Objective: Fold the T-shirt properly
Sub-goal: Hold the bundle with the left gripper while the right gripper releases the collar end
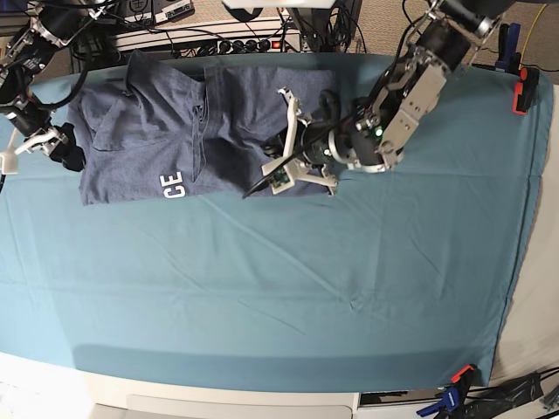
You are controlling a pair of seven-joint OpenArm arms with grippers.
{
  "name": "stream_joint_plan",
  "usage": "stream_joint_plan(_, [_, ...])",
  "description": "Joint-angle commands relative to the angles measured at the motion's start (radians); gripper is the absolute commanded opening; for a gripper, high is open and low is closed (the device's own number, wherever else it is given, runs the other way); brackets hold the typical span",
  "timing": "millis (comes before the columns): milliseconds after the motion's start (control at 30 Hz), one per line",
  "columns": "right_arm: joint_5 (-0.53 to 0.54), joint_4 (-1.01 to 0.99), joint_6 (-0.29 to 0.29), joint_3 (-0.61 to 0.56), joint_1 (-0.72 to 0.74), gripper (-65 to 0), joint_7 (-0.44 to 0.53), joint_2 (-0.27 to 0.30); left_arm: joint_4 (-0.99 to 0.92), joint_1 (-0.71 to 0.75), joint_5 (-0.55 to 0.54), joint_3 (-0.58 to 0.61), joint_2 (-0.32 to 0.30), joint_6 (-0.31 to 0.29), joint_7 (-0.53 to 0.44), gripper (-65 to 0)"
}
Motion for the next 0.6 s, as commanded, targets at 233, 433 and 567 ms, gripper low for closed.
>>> stream_joint_plan(233, [-0.085, 0.013, 0.010, 0.003, 0.012, -27.9, 0.105, 0.041, 0.076, 0.038, -0.015, -0.004, -0.003, -0.004, -0.018, -60.9])
stream_joint_plan(433, [-0.102, -0.060, 0.008, -0.024, 0.023, -27.9, 0.126, 0.051, 0.076, 0.037, -0.015, -0.004, -0.003, -0.003, -0.019, -55.4])
stream_joint_plan(567, [-0.069, -0.207, 0.007, -0.072, 0.072, -27.9, 0.124, 0.077, 0.076, 0.037, -0.015, -0.004, -0.003, -0.003, -0.019, -55.4])
